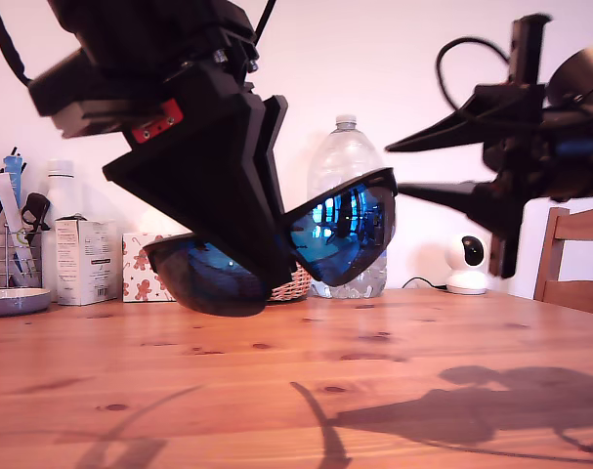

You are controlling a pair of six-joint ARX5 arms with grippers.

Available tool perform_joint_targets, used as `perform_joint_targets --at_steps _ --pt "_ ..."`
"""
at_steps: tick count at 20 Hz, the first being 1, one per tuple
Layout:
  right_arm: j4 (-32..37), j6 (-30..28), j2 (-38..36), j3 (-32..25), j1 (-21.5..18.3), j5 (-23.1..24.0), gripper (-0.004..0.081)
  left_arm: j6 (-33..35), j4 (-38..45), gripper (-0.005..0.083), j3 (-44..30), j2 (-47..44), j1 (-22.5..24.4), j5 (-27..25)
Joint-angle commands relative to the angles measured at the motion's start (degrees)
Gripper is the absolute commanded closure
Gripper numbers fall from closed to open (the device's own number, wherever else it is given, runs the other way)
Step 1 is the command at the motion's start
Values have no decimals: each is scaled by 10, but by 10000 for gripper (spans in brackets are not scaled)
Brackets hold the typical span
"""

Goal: Pick up the sunglasses and close them, then place them back on the table

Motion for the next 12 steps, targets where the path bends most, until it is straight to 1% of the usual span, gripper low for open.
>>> perform_joint_targets --at_steps 1,4,9,12 --pt "2 -5 14 8 12 7 553 3 10 794 -7 2 -3 1" --pt "2 -5 28 22 23 16 553 3 16 794 -7 2 -7 1" --pt "7 -7 49 28 37 58 553 7 23 794 -7 2 -9 0" --pt "11 -10 61 29 55 87 553 7 29 794 -7 1 -10 0"
